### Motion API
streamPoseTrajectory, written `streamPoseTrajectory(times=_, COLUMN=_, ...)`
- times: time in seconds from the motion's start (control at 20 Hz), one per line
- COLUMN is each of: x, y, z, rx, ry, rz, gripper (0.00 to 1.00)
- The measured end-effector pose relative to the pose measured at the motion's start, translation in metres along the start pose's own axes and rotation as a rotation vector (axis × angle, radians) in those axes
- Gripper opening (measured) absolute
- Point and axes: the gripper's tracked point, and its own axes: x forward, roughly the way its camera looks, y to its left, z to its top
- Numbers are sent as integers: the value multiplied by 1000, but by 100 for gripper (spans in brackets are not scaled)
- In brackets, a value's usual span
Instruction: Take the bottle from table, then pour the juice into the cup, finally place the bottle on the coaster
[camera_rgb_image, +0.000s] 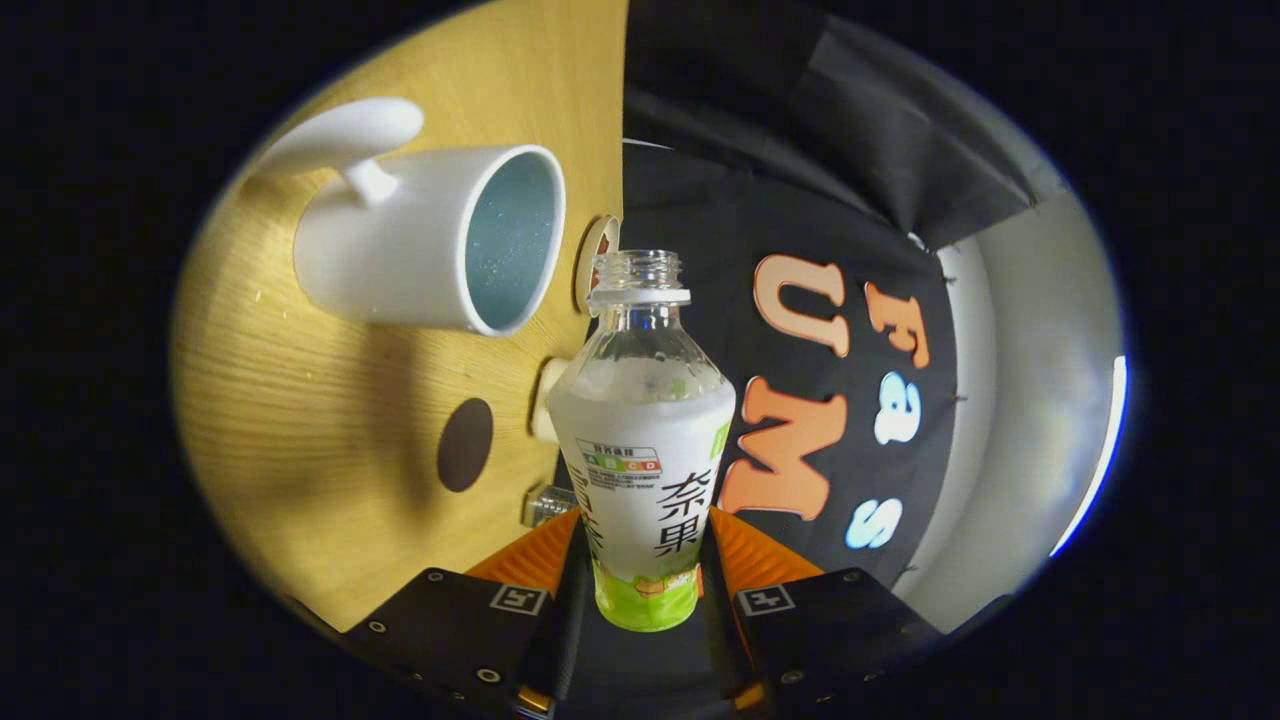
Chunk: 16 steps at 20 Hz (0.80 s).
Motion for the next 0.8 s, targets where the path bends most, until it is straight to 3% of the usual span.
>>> streamPoseTrajectory(times=0.5, x=18, y=16, z=31, rx=686, ry=29, rz=270, gripper=55)
streamPoseTrajectory(times=0.65, x=20, y=15, z=36, rx=854, ry=35, rz=314, gripper=55)
streamPoseTrajectory(times=0.8, x=36, y=3, z=30, rx=983, ry=44, rz=296, gripper=55)
